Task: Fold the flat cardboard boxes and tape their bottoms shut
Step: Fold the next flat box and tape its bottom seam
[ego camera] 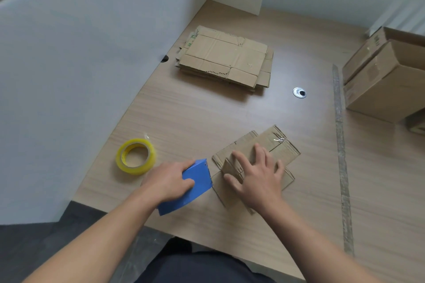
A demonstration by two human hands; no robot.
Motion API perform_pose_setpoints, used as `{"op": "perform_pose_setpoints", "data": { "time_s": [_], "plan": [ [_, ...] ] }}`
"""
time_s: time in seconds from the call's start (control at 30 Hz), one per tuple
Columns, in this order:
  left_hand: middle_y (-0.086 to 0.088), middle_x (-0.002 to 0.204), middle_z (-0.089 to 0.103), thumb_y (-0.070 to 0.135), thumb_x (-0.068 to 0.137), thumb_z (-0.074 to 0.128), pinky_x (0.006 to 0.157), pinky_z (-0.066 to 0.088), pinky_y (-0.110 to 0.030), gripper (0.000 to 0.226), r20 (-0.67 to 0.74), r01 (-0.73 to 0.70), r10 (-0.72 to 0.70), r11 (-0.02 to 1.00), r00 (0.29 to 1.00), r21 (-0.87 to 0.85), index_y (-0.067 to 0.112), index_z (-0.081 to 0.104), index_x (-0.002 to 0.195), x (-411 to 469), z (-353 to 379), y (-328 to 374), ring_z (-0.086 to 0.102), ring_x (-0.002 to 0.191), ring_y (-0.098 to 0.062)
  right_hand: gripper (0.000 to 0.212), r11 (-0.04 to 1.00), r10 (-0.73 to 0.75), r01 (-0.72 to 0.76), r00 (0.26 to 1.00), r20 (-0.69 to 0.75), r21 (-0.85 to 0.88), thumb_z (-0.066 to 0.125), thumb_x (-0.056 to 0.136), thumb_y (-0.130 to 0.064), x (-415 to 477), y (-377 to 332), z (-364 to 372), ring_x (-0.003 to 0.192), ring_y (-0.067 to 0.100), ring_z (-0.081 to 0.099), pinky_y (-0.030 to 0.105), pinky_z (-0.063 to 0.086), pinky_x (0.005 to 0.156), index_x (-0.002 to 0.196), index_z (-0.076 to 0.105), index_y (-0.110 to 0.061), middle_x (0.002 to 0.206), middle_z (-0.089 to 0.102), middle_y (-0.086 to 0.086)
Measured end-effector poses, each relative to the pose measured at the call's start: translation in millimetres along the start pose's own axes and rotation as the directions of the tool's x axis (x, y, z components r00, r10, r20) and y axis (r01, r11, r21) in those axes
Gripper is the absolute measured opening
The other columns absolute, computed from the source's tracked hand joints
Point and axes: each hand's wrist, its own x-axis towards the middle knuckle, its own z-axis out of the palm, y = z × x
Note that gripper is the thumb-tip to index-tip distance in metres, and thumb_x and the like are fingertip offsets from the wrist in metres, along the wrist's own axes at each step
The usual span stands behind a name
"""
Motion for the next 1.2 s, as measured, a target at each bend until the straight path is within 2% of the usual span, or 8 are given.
{"op": "perform_pose_setpoints", "data": {
  "time_s": [0.3, 0.47, 0.73, 0.8, 0.9, 1.0, 1.1, 1.2],
  "plan": [
    [0.014, 0.123, 0.064, 0.047, 0.082, 0.052, 0.084, 0.052, -0.034, 0.064, -0.007, -0.067, 0.067, 0.997, 0.998, -0.040, 0.055, 0.036, 0.143, 3, 3, 1, 0.059, 0.104, -0.015, 0.040, 0.997, -0.015, 0.022, 0.996, -0.093, 0.073, 0.071, 0.087, -0.021, 1, -2, 12, 0.145, 0.040, 0.027, 0.072, 0.010, 0.110, 0.123, 0.060, -0.034, 0.149, 0.040, 0.018],
    [0.015, 0.123, 0.064, 0.045, 0.086, 0.053, 0.086, 0.052, -0.034, 0.062, -0.054, -0.122, 0.121, 0.992, 0.991, -0.027, 0.055, 0.035, 0.145, 7, -4, -5, 0.059, 0.104, -0.014, 0.039, 0.993, -0.048, 0.057, 0.995, -0.091, 0.105, 0.070, 0.089, -0.039, 3, 9, 5, 0.147, 0.035, 0.026, 0.066, 0.005, 0.113, 0.127, 0.062, -0.037, 0.152, 0.040, 0.012],
    [0.014, 0.111, 0.066, 0.047, 0.093, 0.057, 0.081, 0.049, -0.032, 0.067, -0.183, -0.366, 0.359, 0.930, 0.915, -0.009, 0.072, 0.015, 0.139, 9, -8, -10, 0.059, 0.091, -0.016, 0.060, 0.942, -0.329, 0.336, 0.930, -0.161, 0.015, 0.097, 0.052, -0.014, 9, 40, -7, 0.120, 0.046, 0.058, 0.071, 0.041, 0.090, 0.107, 0.075, -0.021, 0.123, 0.065, 0.018],
    [0.019, 0.109, 0.064, 0.047, 0.092, 0.059, 0.075, 0.046, -0.029, 0.073, -0.225, -0.424, 0.414, 0.906, 0.882, 0.006, 0.079, 0.008, 0.133, 6, -10, -10, 0.056, 0.086, -0.013, 0.067, 0.930, -0.366, 0.366, 0.929, -0.050, -0.006, 0.095, 0.055, -0.017, 9, 44, -12, 0.128, 0.044, 0.053, 0.070, 0.039, 0.096, 0.116, 0.071, -0.024, 0.133, 0.060, 0.016],
    [0.025, 0.120, 0.063, 0.045, 0.089, 0.062, 0.071, 0.045, -0.025, 0.071, -0.313, -0.516, 0.504, 0.855, 0.805, 0.052, 0.069, 0.017, 0.138, 1, -14, -9, 0.059, 0.089, -0.010, 0.063, 0.925, -0.379, 0.379, 0.924, 0.061, 0.002, 0.071, 0.087, -0.029, 10, 55, -15, 0.153, 0.031, 0.010, 0.060, 0.007, 0.118, 0.144, 0.046, -0.037, 0.162, 0.024, 0.002],
    [0.017, 0.109, 0.070, 0.049, 0.088, 0.052, 0.059, 0.049, -0.026, 0.057, -0.378, -0.617, 0.645, 0.759, 0.664, 0.211, 0.051, 0.034, 0.143, -5, -18, -5, 0.062, 0.077, -0.011, 0.053, 0.915, -0.371, 0.371, 0.928, -0.033, 0.157, 0.061, 0.095, -0.040, 6, 62, -21, 0.153, 0.024, -0.004, 0.050, 0.002, 0.123, 0.145, 0.046, -0.035, 0.163, 0.022, -0.006],
    [0.008, 0.098, 0.071, 0.053, 0.098, 0.042, 0.055, 0.050, -0.029, 0.047, -0.350, -0.679, 0.731, 0.678, 0.586, 0.281, 0.041, 0.038, 0.142, -6, -21, -4, 0.064, 0.070, -0.018, 0.049, 0.818, -0.228, 0.311, 0.948, -0.224, 0.484, 0.067, 0.093, -0.032, 3, 55, -36, 0.150, 0.018, 0.019, 0.034, 0.017, 0.121, 0.140, 0.055, -0.025, 0.152, 0.042, -0.004],
    [0.002, 0.102, 0.072, 0.053, 0.100, 0.037, 0.057, 0.055, -0.035, 0.045, -0.289, -0.720, 0.779, 0.626, 0.556, 0.300, 0.039, 0.037, 0.143, -6, -25, -1, 0.067, 0.073, -0.023, 0.056, 0.701, -0.212, 0.274, 0.962, -0.174, 0.658, 0.068, 0.093, -0.029, 7, 44, -48, 0.133, 0.003, 0.039, 0.020, 0.032, 0.110, 0.144, 0.045, -0.034, 0.140, 0.047, -0.014]
  ]
}}
